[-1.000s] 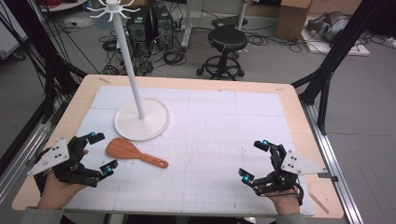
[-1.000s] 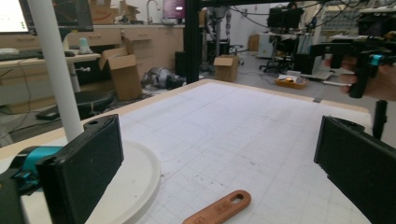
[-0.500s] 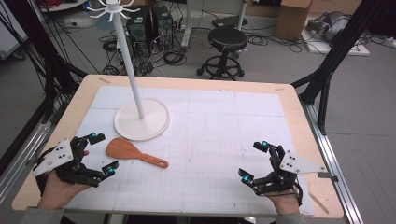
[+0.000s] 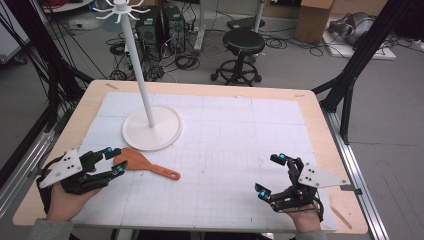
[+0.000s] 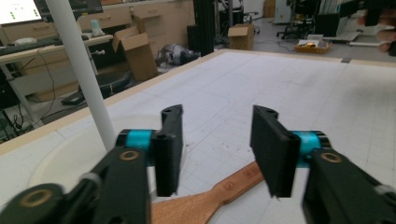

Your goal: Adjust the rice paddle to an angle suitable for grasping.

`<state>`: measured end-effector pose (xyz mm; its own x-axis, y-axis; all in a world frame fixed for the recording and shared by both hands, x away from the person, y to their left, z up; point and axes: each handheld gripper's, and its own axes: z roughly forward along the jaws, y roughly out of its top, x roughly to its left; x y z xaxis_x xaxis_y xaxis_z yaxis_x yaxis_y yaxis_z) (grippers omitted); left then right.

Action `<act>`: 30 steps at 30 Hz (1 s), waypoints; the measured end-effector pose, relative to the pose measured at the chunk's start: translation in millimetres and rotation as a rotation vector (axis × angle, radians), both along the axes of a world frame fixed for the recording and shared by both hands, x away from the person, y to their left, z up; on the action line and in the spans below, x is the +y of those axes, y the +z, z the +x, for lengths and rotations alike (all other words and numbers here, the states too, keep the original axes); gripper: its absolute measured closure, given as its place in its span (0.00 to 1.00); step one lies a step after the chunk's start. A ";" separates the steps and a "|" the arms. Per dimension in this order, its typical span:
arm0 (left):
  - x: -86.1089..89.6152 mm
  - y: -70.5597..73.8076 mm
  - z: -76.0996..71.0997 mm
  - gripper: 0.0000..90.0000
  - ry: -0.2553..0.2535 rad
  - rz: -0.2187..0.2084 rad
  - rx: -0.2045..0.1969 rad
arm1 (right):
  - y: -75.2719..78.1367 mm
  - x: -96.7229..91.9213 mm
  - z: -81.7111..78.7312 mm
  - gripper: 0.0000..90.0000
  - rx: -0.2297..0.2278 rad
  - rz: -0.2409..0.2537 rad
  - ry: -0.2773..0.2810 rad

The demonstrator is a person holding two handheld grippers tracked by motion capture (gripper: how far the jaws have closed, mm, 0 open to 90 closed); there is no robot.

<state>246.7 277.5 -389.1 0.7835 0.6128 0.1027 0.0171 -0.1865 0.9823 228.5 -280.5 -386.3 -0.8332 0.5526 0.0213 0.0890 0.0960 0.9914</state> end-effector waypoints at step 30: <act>-14.4 -14.8 34.4 0.99 0.070 0.078 0.205 | -6.5 -13.6 -18.6 0.01 0.016 -0.035 -0.037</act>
